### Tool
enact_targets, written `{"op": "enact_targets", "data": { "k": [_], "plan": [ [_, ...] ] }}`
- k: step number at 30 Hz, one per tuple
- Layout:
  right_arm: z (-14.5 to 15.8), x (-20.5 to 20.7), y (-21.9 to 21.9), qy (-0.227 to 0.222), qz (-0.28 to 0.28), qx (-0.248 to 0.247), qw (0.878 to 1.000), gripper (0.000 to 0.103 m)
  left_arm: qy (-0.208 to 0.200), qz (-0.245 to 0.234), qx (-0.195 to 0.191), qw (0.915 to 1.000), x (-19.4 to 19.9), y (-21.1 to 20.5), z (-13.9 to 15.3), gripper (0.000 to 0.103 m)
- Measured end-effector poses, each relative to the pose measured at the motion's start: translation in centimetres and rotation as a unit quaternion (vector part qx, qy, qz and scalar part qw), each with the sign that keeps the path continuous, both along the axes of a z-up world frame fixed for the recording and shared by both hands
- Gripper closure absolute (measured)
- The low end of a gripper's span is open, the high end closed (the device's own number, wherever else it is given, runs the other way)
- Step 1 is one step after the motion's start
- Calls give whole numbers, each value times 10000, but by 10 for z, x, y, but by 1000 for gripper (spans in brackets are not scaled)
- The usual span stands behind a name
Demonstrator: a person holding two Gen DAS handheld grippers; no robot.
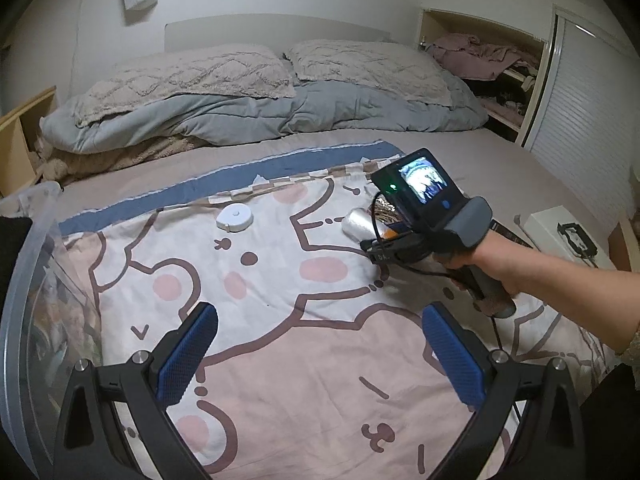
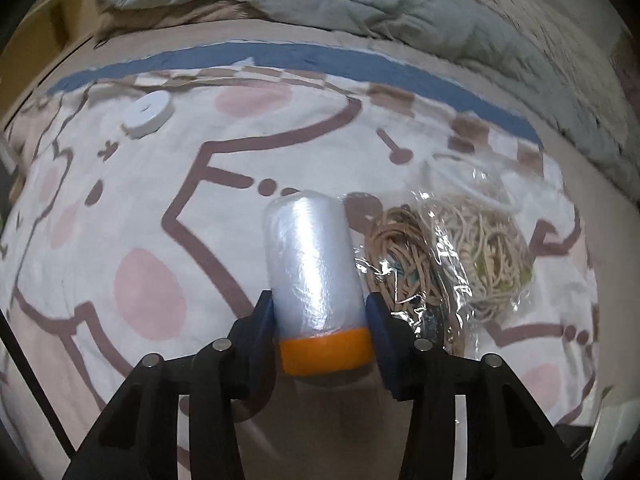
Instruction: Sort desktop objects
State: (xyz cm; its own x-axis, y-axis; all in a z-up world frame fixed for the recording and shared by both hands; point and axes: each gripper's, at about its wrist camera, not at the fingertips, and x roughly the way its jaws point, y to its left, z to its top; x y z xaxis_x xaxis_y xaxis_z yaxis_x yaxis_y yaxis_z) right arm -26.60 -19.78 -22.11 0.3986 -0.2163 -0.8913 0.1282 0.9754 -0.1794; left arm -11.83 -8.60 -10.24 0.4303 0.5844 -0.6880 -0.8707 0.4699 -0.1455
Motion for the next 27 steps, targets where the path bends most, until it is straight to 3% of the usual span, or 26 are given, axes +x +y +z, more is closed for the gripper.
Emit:
{"op": "enact_targets", "data": {
  "k": [5,11,13,14,16,19,22,24,25,27],
  "plan": [
    [14,-24,28,-116,779,685,9945,59,-188,126,-216,9995,-7,9,-5,0],
    [25,-63,84,48,1957,1692,9660,59,-309,510,-889,9943,-13,25,-31,0],
    [27,-69,92,92,2061,1784,9621,59,-264,646,-1075,9918,-15,30,-42,0],
    [29,-71,94,133,2074,1798,9615,53,-243,715,-1162,9904,-15,32,-47,0],
    [33,-73,89,142,1995,1880,9616,37,-235,836,-1286,9879,-18,35,-56,0],
    [51,-74,67,-111,1869,2041,9609,36,-285,877,-1390,9860,-16,40,-64,0],
    [68,-63,25,-485,1196,1728,9765,36,-383,711,-1459,9860,-6,43,-67,0],
    [67,-53,-8,-563,528,1752,9815,48,-373,574,-1447,9871,4,43,-69,0],
    [63,-48,-28,-551,131,1803,9820,63,-336,492,-1431,9879,10,43,-69,0],
    [51,-42,-60,-461,-576,1823,9805,69,-196,356,-1395,9894,22,43,-72,0]
  ]
}}
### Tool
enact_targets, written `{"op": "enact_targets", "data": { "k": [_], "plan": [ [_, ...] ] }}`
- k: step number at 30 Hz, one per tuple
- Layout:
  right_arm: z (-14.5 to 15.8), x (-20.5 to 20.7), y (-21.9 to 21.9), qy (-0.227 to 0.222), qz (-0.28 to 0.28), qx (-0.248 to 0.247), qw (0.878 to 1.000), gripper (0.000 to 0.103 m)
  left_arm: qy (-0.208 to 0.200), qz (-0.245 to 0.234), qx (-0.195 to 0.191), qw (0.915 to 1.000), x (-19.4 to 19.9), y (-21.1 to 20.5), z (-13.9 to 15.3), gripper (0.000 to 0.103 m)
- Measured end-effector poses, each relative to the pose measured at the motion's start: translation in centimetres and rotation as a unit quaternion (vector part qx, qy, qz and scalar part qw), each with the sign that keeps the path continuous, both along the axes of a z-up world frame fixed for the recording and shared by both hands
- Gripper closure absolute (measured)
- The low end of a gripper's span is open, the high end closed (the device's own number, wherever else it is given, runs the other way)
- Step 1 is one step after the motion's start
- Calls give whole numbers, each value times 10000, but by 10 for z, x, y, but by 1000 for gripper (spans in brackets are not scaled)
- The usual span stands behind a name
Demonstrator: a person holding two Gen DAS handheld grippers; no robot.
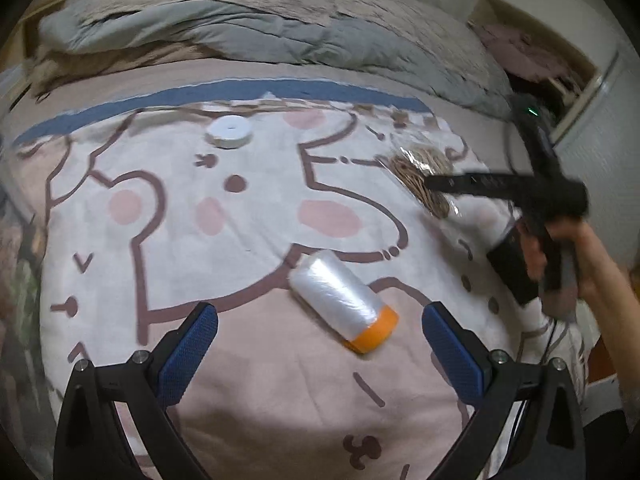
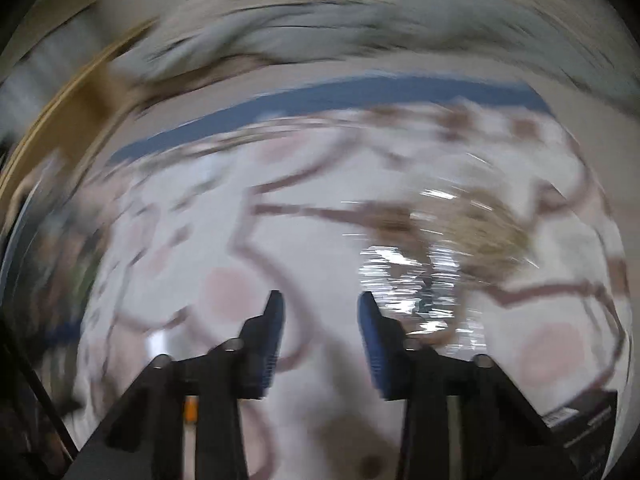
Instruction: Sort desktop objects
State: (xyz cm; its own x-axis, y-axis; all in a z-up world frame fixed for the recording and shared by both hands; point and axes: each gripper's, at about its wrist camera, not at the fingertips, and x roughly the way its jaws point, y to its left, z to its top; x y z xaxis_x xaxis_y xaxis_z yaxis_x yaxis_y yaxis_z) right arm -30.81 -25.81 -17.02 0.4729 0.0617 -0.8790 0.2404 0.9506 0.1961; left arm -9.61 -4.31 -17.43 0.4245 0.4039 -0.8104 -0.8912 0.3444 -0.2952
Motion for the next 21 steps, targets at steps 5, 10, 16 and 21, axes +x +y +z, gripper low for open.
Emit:
{"op": "enact_targets", "data": {
  "k": [5,10,16,21],
  "plan": [
    [-24,2,-45,233,-778,200,9965,81,237,-188,2,9995,18,3,-12,0],
    [-24,9,-65,141,-1149,-91,9932,81,418,-330,-87,9985,30,5,-27,0],
    [-43,1,-71,326,-1024,-45,9942,81,836,-571,-211,9946,43,2,-48,0],
    [-43,-3,-47,454,-467,51,9979,81,1148,-564,-170,9916,39,2,-59,0]
  ]
}}
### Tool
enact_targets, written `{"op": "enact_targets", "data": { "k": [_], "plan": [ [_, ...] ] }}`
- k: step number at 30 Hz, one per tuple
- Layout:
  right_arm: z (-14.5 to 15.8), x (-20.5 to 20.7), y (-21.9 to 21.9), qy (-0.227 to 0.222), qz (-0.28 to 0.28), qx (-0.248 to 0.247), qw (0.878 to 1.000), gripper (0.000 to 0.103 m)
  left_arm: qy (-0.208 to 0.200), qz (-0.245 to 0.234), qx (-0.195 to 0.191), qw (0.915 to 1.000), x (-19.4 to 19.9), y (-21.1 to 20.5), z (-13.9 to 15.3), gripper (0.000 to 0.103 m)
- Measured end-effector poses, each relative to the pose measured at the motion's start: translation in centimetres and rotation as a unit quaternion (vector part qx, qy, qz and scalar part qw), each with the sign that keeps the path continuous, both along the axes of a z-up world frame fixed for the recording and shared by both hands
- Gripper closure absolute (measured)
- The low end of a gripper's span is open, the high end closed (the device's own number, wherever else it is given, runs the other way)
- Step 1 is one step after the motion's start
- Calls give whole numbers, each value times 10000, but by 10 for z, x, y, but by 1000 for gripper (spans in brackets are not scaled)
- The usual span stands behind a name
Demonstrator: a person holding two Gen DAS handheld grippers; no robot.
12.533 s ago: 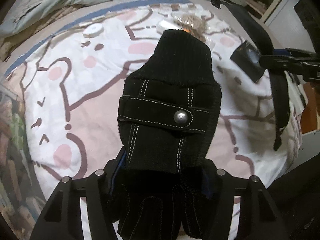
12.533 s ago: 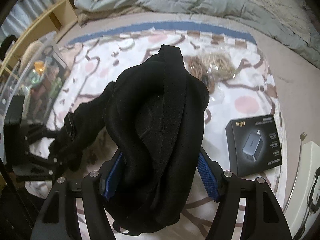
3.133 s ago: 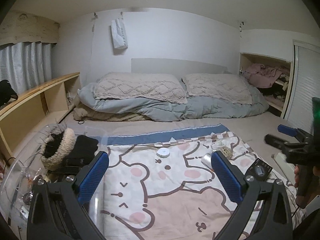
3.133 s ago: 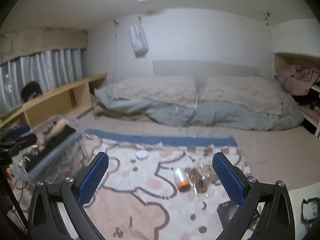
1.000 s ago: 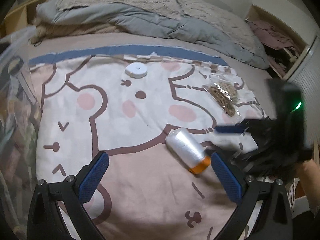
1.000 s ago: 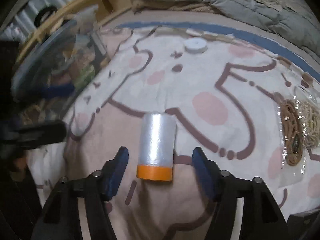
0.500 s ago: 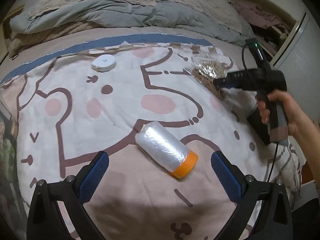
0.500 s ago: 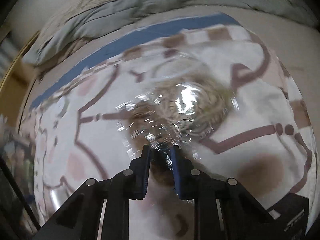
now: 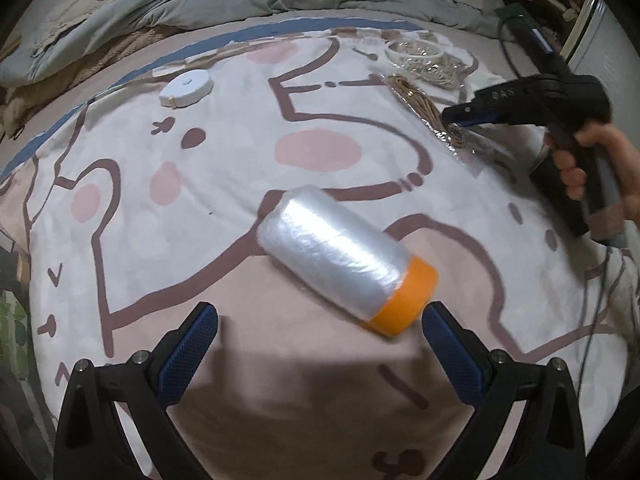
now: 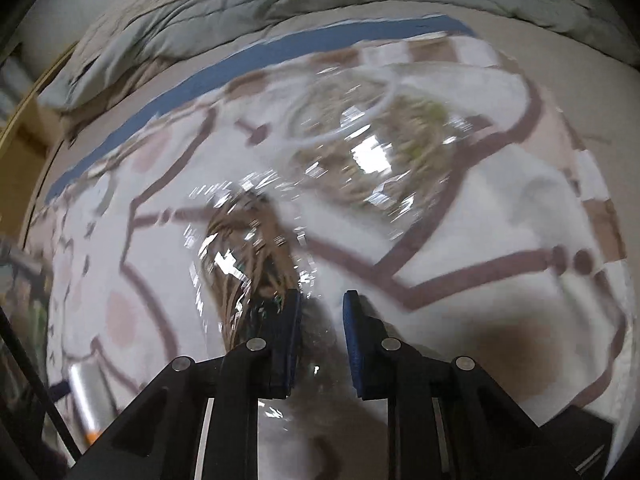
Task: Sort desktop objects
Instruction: 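Grasp the film roll with the left tool while the right tool grasps the bagged brown cable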
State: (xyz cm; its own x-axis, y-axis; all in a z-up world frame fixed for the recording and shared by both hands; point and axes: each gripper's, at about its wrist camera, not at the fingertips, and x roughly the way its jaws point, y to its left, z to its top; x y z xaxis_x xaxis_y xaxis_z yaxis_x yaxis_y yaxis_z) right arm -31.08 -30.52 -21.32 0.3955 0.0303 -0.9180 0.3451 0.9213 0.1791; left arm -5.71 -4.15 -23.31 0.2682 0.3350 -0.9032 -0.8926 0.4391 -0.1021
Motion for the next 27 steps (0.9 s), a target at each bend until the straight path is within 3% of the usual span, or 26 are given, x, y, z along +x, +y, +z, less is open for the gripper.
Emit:
{"op": "enact_targets", "data": {
  "k": [9,18,23,27],
  "plan": [
    [-5,0,47,191,824,-11,9964,81,219,324,50,9992,-24,7,-3,0],
    [-7,-11,57,288,1217,125,9921,81,941,896,57,9915,-55,18,-10,0],
    [-6,-16,62,421,1500,246,9875,81,689,198,-585,9957,-54,12,-6,0],
    [7,-13,54,495,1467,423,9870,81,374,-109,-389,9985,-48,3,13,0]
  ]
}}
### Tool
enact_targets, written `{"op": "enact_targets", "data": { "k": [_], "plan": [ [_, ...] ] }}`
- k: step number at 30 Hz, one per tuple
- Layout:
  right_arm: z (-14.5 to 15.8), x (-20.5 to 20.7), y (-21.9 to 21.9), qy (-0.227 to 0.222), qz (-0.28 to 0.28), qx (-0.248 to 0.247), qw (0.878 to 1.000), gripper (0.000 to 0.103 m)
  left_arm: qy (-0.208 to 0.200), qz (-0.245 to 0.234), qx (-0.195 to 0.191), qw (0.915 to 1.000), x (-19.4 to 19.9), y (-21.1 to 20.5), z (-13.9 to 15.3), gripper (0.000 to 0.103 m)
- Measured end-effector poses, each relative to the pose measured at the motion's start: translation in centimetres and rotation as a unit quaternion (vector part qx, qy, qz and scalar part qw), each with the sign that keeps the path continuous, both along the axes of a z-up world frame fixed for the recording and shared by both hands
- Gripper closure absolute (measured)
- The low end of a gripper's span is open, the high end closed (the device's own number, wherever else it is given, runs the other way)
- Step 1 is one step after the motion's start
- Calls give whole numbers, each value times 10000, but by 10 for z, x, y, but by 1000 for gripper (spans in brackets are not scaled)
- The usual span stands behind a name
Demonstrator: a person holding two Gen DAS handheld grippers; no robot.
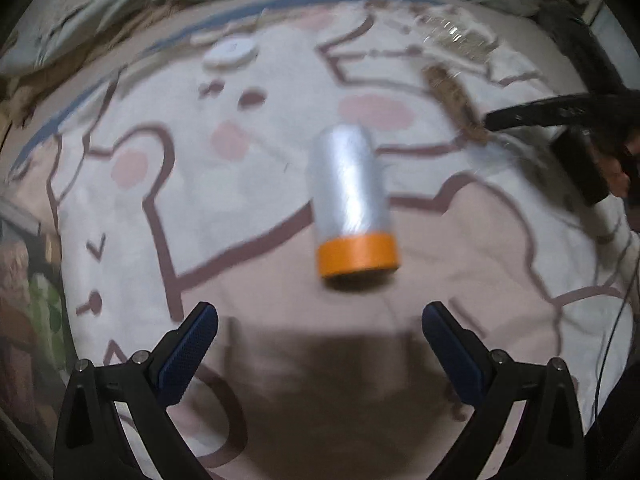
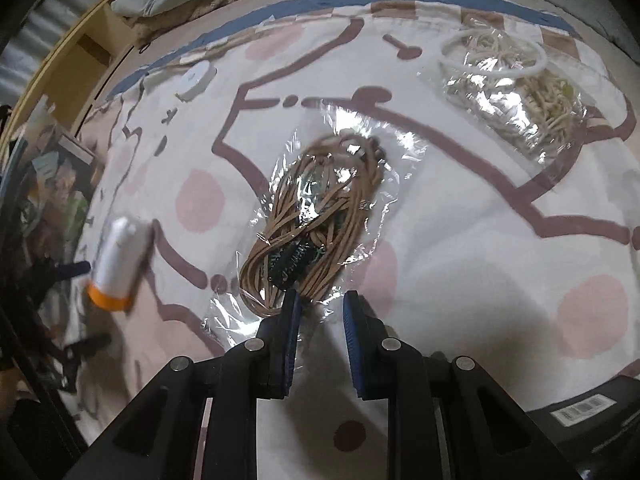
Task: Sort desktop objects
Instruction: 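Grasp the film roll with the left tool while the right tool grasps the bagged brown cable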
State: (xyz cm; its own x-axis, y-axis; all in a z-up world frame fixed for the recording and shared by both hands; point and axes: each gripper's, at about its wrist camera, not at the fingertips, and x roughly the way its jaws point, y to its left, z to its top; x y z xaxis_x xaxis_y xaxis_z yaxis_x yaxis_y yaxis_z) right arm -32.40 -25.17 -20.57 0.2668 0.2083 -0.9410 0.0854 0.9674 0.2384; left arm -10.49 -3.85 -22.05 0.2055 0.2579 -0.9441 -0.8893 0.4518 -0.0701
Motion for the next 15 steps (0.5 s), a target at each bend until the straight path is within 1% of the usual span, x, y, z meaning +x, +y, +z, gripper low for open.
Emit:
{"op": "enact_targets", "data": {
  "k": [2,3,5,7,9,10,11,12,13,15],
  "plan": [
    [12,3,-3,-209,-5,-61,9998,81,-198,46,122,9997,3,3,7,0],
    [22,5,-7,-370,-91,-14,9993,81,-306,98,155,9994,4,7,8,0],
    [33,7,-16,-607,-397,69,9973,81,-396,138,192,9989,8,10,6,1],
    [35,10,-24,-707,-803,159,9941,81,-387,180,235,9988,14,13,2,2],
    [28,16,-29,-668,-1179,351,9902,78,-379,237,266,9986,16,17,-2,6],
    [25,19,-28,-625,-1263,368,9893,61,-374,261,256,9986,16,19,-4,12],
    [21,21,-26,-590,-1310,344,9890,31,-364,291,242,9986,19,21,-5,15],
    [19,23,-23,-573,-1290,306,9895,22,-332,338,218,9986,20,22,-7,16],
    [17,28,-18,-547,-1222,245,9907,20,-302,375,210,9986,19,22,-9,18],
    [14,31,-11,-448,-1095,84,9929,20,-260,425,179,9986,19,25,-14,22]
  ]
}}
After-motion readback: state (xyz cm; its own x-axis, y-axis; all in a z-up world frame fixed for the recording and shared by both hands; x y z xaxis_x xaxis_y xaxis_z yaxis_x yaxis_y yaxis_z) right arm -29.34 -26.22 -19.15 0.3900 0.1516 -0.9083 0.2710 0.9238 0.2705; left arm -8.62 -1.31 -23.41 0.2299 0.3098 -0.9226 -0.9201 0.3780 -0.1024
